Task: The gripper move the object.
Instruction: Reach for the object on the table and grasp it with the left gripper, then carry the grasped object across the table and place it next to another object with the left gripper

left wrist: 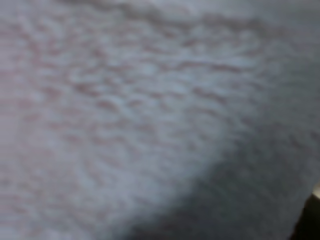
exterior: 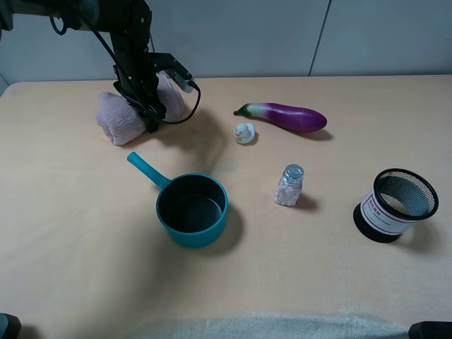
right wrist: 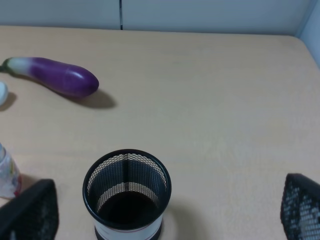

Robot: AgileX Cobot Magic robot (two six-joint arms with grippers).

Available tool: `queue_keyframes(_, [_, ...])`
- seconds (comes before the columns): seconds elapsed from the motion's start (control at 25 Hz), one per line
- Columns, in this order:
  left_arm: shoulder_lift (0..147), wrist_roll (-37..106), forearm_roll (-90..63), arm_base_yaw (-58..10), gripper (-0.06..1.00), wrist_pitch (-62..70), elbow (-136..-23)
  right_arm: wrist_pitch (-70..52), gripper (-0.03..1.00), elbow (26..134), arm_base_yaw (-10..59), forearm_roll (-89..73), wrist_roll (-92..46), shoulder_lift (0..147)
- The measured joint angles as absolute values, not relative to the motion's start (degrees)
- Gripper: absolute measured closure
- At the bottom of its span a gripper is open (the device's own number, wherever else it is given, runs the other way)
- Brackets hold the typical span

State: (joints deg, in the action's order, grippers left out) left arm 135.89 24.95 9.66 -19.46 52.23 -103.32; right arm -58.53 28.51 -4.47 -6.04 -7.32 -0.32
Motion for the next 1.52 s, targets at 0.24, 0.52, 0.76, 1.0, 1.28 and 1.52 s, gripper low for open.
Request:
queue_keyframes(0.24, [135.9,24.5,10.0,-19.5,0.38,52.3,-103.3,-58.5,0.29,28.5,-4.5,-6.0,-7.3,-0.3])
queue_keyframes(0.52, [135.9,22.8,10.0,-19.5,0.42,52.7,-103.3,-58.5,0.29,28.5,-4.5,-6.0,-7.3,-0.3])
queue_keyframes(0.76, [135.9,22.0,10.0,-19.5,0.43,53.2,-103.6,-58.5,0.29,28.5,-4.5,-6.0,-7.3,-0.3])
queue_keyframes(1.0, [134.8,21.8,9.2,-19.5,0.43,55.0,-104.5,-58.6,0.29,28.5,-4.5,-6.0,-7.3,-0.3])
queue_keyframes(1.28, [131.4,21.0,7.9,-20.3,0.44,58.3,-109.7,-58.6,0.29,28.5,-4.5,-6.0,-7.3,-0.3])
queue_keyframes(1.52, [131.1,21.0,7.6,-23.0,0.44,62.6,-117.4,-58.6,0.29,28.5,-4.5,-6.0,-7.3,-0.3])
